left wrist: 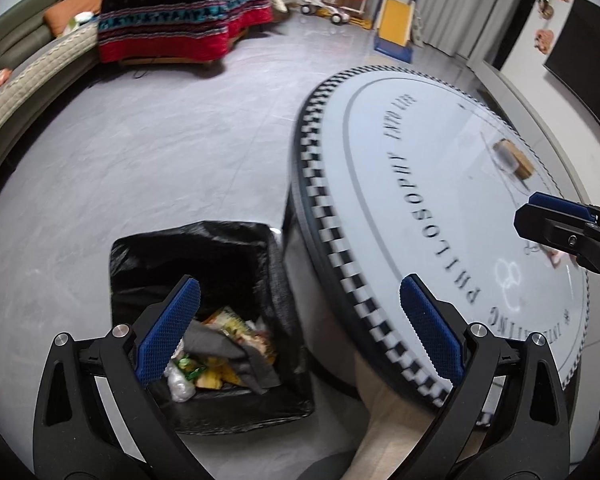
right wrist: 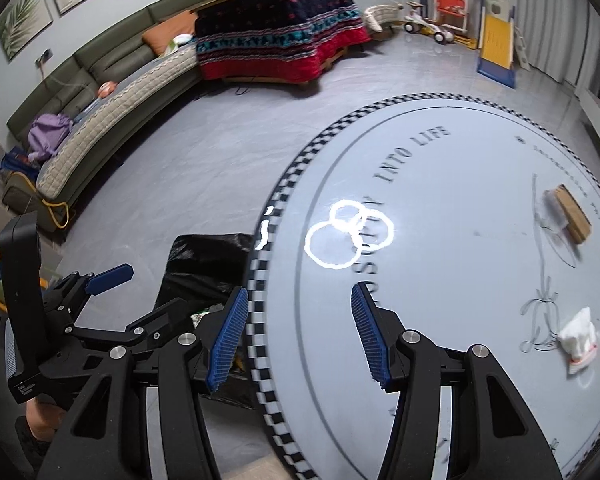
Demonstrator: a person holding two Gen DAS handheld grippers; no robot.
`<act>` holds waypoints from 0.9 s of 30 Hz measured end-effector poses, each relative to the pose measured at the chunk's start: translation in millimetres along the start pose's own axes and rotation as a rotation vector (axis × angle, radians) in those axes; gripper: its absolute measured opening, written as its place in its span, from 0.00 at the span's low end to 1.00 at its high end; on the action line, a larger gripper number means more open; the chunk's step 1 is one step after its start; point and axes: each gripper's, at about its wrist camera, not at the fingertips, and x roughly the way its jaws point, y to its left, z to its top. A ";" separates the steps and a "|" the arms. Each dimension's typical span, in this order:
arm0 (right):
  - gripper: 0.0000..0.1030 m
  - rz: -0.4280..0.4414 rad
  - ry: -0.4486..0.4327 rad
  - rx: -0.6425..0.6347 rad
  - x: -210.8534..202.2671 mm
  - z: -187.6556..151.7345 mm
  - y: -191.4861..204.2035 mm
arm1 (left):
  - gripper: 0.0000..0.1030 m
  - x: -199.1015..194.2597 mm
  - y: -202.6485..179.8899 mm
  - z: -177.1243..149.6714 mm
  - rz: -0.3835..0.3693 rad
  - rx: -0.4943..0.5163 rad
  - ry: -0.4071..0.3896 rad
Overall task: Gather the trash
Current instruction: 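Grasp the white glove with the left gripper while the right grasps the orange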
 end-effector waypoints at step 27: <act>0.56 -0.248 -0.080 0.385 -90.1 -52.5 -270.4 | 0.94 53.7 -262.2 36.6 -0.225 0.403 0.087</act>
